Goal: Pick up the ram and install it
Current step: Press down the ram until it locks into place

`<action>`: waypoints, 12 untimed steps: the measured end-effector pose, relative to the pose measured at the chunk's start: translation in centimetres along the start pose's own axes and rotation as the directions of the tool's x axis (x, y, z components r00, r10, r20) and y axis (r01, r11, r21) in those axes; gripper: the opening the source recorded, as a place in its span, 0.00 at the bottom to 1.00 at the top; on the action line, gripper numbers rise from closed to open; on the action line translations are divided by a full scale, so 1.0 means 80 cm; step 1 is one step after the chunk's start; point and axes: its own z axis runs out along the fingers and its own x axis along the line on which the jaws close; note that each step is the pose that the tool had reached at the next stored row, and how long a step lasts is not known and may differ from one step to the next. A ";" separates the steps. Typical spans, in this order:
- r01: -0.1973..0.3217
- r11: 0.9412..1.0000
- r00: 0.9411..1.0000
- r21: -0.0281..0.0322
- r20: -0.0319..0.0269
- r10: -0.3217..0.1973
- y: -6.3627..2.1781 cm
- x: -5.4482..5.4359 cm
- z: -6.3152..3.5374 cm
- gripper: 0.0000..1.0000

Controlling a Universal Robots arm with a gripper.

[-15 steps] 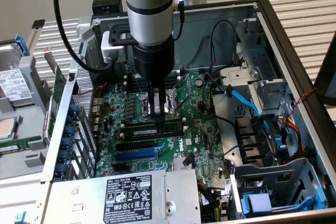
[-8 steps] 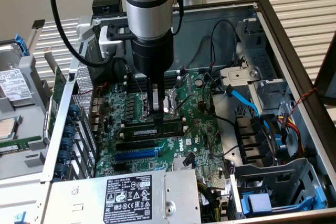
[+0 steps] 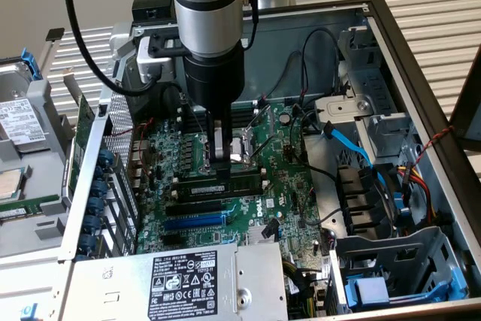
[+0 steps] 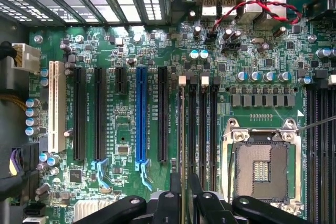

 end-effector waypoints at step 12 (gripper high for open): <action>0.000 1.000 1.000 0.000 0.000 0.000 0.008 0.000 0.000 0.20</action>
